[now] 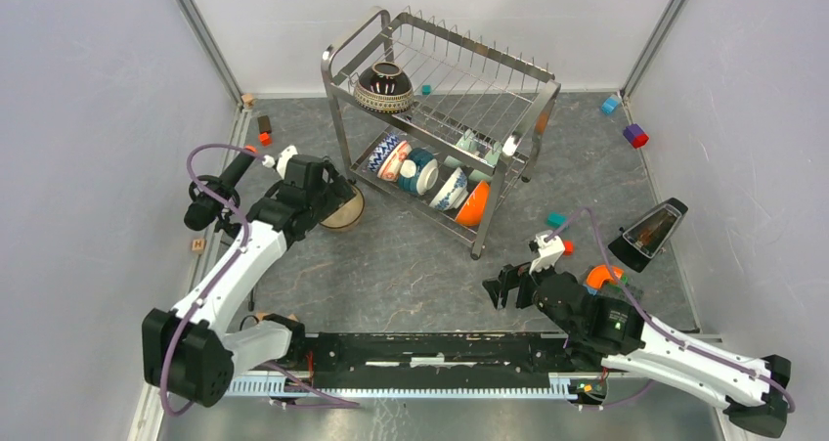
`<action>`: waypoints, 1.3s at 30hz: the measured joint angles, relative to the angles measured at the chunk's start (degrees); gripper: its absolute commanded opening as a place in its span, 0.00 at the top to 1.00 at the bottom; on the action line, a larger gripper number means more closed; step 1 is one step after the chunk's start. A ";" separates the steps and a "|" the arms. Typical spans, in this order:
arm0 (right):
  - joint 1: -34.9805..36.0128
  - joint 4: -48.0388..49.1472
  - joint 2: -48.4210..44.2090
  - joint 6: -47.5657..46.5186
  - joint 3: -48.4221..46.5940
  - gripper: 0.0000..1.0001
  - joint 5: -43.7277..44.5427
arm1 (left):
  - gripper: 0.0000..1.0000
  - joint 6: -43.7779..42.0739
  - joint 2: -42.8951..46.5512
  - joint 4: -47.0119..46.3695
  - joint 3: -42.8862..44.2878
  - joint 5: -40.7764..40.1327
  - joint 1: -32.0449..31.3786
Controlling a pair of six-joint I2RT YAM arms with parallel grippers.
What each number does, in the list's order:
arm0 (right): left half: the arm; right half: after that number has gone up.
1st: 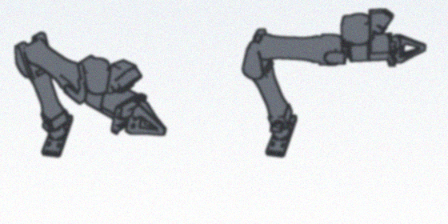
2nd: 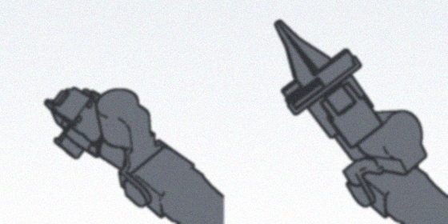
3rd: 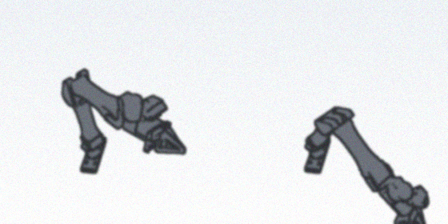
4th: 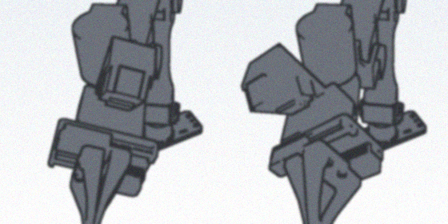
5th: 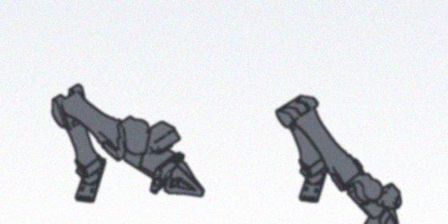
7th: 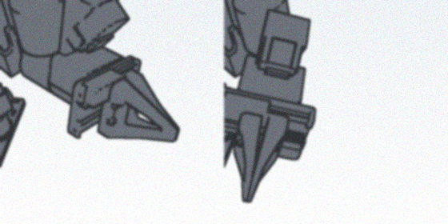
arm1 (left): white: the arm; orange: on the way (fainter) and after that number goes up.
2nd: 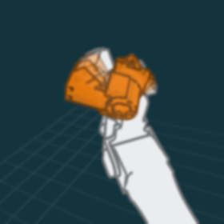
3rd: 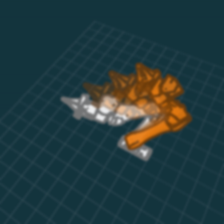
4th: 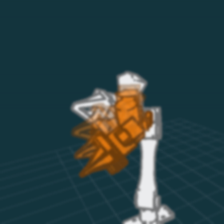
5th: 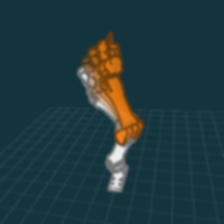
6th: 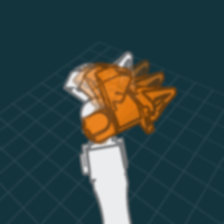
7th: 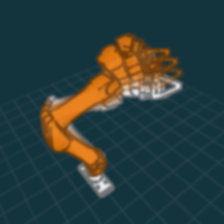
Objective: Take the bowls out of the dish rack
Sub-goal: Place the bowl at the center of the board, then pick up the bowl from the dish rack.
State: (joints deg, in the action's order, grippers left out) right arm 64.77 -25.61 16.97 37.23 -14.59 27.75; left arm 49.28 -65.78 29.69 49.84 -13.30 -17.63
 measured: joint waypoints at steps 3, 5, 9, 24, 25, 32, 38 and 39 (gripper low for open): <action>0.00 -0.68 1.49 0.00 -1.46 0.02 0.70 | 0.00 -1.84 4.00 0.57 0.00 0.74 -1.92; 0.00 -1.09 2.40 -0.04 -2.45 0.02 1.29 | 0.00 -3.26 7.37 0.90 0.00 1.53 -3.06; 0.00 -1.64 4.00 -0.33 -3.80 0.02 2.91 | 0.00 -6.16 15.28 1.42 -0.46 3.13 -4.68; 0.00 -1.62 -4.15 -2.38 -4.55 0.02 7.41 | 0.00 -10.75 24.22 -6.10 5.29 16.63 -5.29; 0.00 -1.62 -4.92 -2.40 -4.28 0.02 7.48 | 0.00 -9.70 24.20 -8.72 5.29 17.51 -5.29; 0.00 -1.77 -8.24 -2.43 -3.15 0.02 7.45 | 0.00 0.74 20.00 -24.00 5.31 19.47 -5.33; 0.00 -1.81 -8.39 -2.69 -3.15 0.02 7.45 | 0.00 9.66 13.16 -33.92 5.33 19.50 -5.33; 0.00 -1.81 -8.39 -2.69 -3.15 0.02 7.45 | 0.00 10.73 12.44 -34.86 5.33 19.50 -5.33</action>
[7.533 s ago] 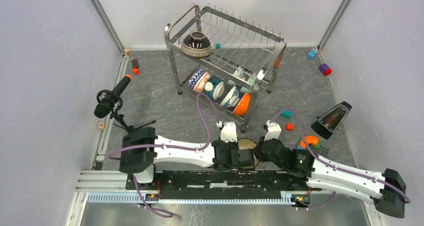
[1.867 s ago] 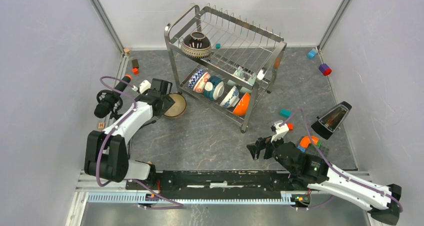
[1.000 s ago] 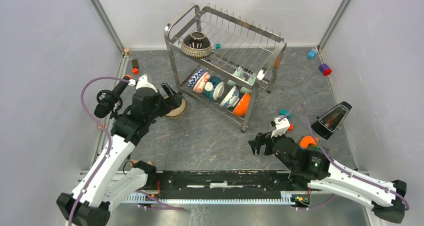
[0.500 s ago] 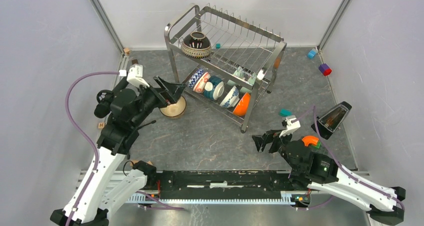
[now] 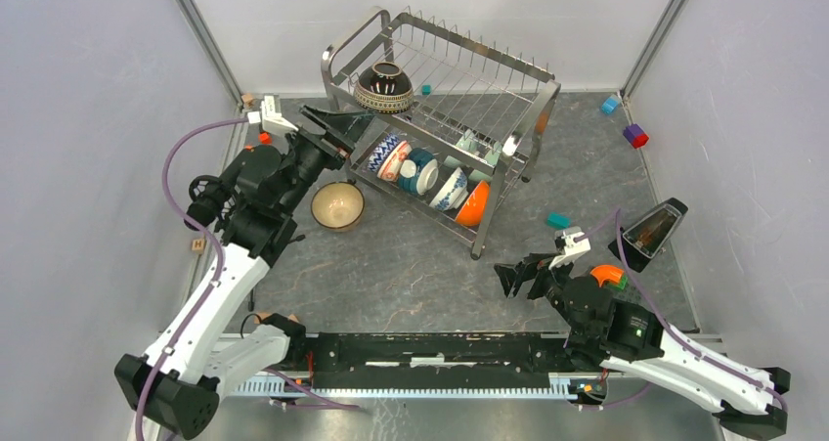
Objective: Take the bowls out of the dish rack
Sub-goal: Pick up the bowl from the dish rack.
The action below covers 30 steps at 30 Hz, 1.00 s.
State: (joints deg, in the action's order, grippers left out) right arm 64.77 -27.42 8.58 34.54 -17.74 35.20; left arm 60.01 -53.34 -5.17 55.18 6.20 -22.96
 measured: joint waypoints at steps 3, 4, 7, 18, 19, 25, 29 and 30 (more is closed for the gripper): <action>0.00 0.00 0.00 -0.15 0.00 0.02 -0.04 | 0.01 2.99 -1.68 -3.50 -0.04 -0.02 0.00; 0.00 -0.04 -0.02 -0.15 0.00 0.02 -0.04 | 0.01 3.85 -1.95 -4.59 -0.04 -0.04 0.00; 0.00 -0.11 -0.42 -0.15 0.00 0.02 -0.20 | 0.01 5.38 -2.58 -7.61 -0.04 -0.11 0.00; 0.00 -0.07 -2.71 -0.26 0.00 0.02 -0.57 | 0.02 8.81 -6.99 -11.50 -0.09 -0.17 0.00; 0.00 -0.09 -2.78 -0.31 0.00 0.02 -0.63 | 0.02 9.01 -7.08 -11.74 -0.15 -0.26 0.00; 0.00 -0.07 -3.15 -0.42 0.07 0.02 -0.66 | 0.04 10.84 -7.48 -16.31 -2.27 -1.38 0.00; 0.00 -0.07 -3.74 -0.46 0.61 0.02 -0.63 | 0.05 11.74 -8.98 -18.51 -3.15 -1.86 0.00; 0.00 -0.09 -3.76 -0.46 0.70 0.02 -0.66 | 0.06 11.78 -9.38 -19.15 -3.43 -1.95 0.00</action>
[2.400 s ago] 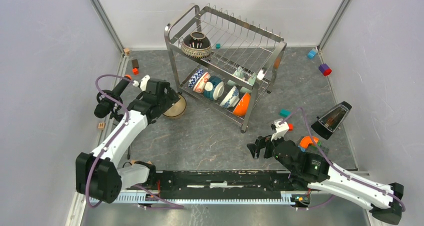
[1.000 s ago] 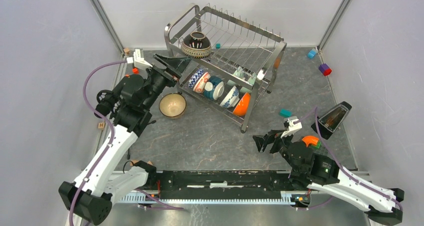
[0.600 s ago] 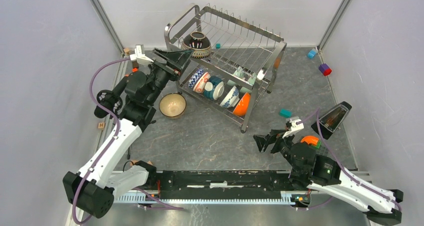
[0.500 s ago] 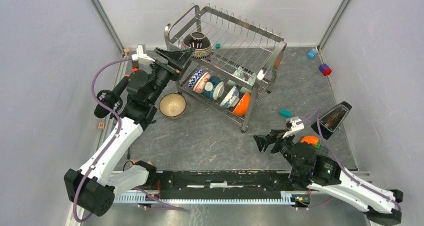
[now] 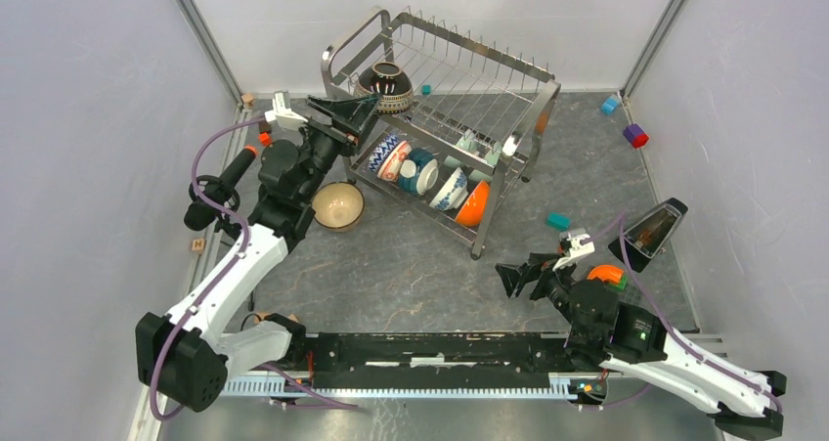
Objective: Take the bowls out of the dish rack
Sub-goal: Pick up the bowl from the dish rack.
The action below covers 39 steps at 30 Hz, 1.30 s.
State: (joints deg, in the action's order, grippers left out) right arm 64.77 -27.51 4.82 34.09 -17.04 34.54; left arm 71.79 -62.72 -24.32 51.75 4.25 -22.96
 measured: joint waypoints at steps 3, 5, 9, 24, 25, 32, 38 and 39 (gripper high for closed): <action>0.00 0.04 -0.02 -0.13 0.04 0.02 0.02 | 0.07 0.11 -0.61 -1.64 -0.83 -0.70 0.00; 0.00 0.02 -0.11 -0.15 0.04 0.03 0.04 | 0.07 0.61 -0.66 -3.02 -1.40 -1.09 0.00; 0.00 0.02 -0.76 -0.15 0.04 0.03 0.04 | 0.08 2.14 -0.68 -6.60 -2.67 -1.36 0.00; 0.00 0.02 -3.02 -0.11 0.09 0.03 0.02 | 0.18 4.28 -0.39 -12.70 -5.90 -2.73 0.00; 0.00 0.02 -3.02 -0.11 0.09 0.03 0.02 | 0.18 4.31 -0.24 -12.76 -6.14 -2.75 0.00; 0.00 0.04 -3.08 -0.09 0.57 0.03 -0.04 | 0.24 5.09 -0.13 -14.45 -7.26 -2.86 0.00; 0.00 0.02 -3.28 -0.09 1.01 0.03 -0.20 | 0.28 5.11 0.42 -15.67 -8.17 -2.91 0.00; 0.00 0.02 -3.30 -0.09 1.01 0.04 -0.24 | 0.29 5.11 0.48 -15.82 -8.26 -2.91 0.00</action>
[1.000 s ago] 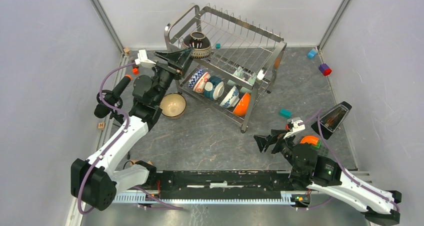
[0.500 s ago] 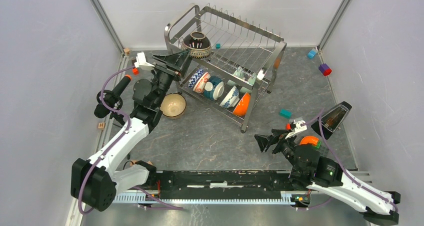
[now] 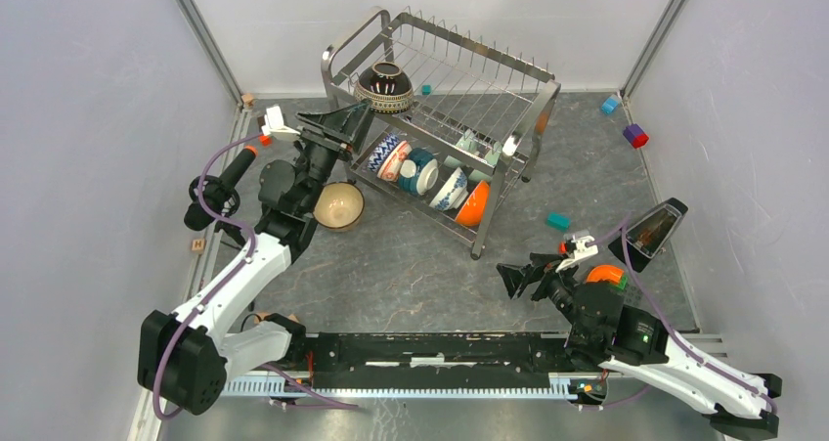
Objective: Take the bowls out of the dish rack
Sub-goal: Pick up the bowl from the dish rack.
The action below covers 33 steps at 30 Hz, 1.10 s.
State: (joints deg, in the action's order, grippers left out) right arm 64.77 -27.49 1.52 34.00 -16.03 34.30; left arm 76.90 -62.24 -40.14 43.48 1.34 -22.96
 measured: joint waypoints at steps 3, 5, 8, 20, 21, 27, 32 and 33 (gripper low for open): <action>0.00 0.02 -0.13 0.00 0.00 0.04 -0.02 | 0.32 0.00 0.02 -0.52 -0.07 -0.17 0.00; 0.00 0.02 -0.15 0.00 0.00 0.04 -0.02 | 0.32 0.02 0.02 -0.83 -0.13 -0.92 0.00; 0.00 0.00 -0.15 0.00 0.00 0.04 -0.02 | 0.33 0.04 -0.13 -1.68 -0.35 -1.29 0.00; 0.00 0.00 -0.13 0.00 0.02 0.04 -0.11 | 0.38 2.45 -4.02 -4.83 -0.37 -1.25 0.00; 0.00 0.00 -0.13 0.00 0.00 0.04 -0.20 | 0.39 2.73 -4.17 -5.20 -0.37 -1.25 0.02; 0.00 0.00 -0.13 0.00 0.00 0.04 -0.24 | 0.41 4.31 -5.84 -9.49 -0.37 -1.25 0.00; 0.00 0.00 -0.13 0.00 0.00 0.04 -0.24 | 0.41 5.09 -6.49 -10.38 -0.37 -1.25 0.00; 0.00 0.00 -0.15 0.00 0.00 0.04 -0.24 | 0.41 5.09 -6.56 -10.69 -0.37 -1.27 0.00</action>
State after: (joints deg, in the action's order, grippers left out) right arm 64.77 -27.49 1.37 34.00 -16.03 34.06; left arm 82.00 -68.79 -50.83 43.11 0.08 -22.96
